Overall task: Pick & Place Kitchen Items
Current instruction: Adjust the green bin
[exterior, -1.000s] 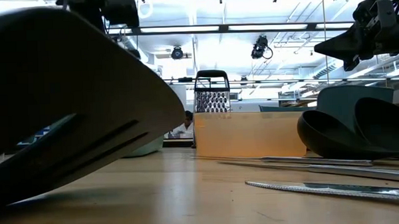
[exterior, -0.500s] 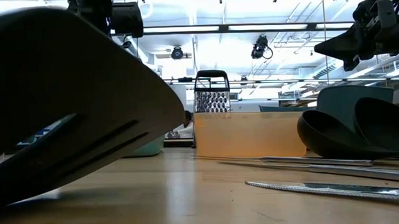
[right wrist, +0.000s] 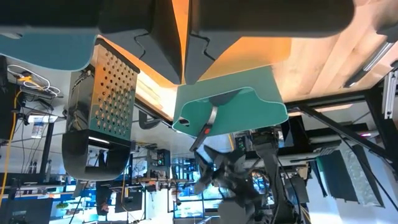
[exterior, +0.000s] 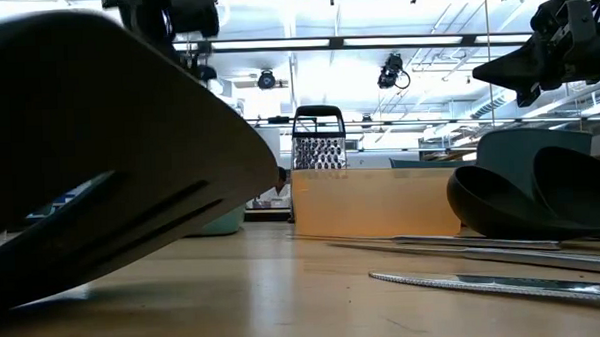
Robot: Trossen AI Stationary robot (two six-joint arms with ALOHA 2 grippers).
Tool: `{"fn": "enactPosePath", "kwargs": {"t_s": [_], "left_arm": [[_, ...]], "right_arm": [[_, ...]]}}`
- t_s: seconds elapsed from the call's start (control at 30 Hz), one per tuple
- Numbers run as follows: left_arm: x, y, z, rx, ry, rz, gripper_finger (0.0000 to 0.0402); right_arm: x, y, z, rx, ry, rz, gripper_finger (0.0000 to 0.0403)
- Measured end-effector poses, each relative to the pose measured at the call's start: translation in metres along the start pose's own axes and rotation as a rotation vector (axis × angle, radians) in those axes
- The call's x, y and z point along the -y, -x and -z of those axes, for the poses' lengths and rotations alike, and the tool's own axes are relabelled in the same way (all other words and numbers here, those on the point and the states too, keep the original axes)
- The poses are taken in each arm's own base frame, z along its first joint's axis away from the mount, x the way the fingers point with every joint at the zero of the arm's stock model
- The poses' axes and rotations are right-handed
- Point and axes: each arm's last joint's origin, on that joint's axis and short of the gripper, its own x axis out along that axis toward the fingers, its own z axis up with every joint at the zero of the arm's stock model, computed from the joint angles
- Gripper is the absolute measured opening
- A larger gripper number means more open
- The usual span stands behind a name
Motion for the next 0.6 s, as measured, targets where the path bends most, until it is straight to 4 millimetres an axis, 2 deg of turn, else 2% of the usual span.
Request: {"fn": "enactPosePath", "kwargs": {"t_s": [0.07, 0.17, 0.27, 0.33, 0.43, 0.6], "left_arm": [[-0.007, 0.015, 0.004, 0.036, 0.115, -0.040, 0.0183], [-0.016, 0.040, 0.010, 0.191, 0.446, -0.055, 0.0177], [-0.022, 0.063, 0.016, 0.401, 0.793, 0.029, 0.0171], [-0.024, 0.076, 0.018, 0.525, 0.946, 0.116, 0.0166], [-0.018, 0.089, 0.010, 0.611, 1.036, 0.259, 0.0163], [0.001, 0.106, -0.023, 0.647, 0.993, 0.421, 0.0191]], "right_arm": [[0.000, 0.000, 0.000, 0.000, 0.000, 0.000, 0.0028], [0.000, 0.000, 0.000, 0.000, 0.000, 0.000, 0.0028], [0.000, 0.000, 0.000, 0.000, 0.000, 0.000, 0.0028], [0.000, 0.000, 0.000, 0.000, 0.000, 0.000, 0.0028], [0.000, 0.000, 0.000, 0.001, 0.000, -0.006, 0.0028], [0.000, 0.000, -0.002, 0.015, 0.001, -0.012, 0.0028]]}}
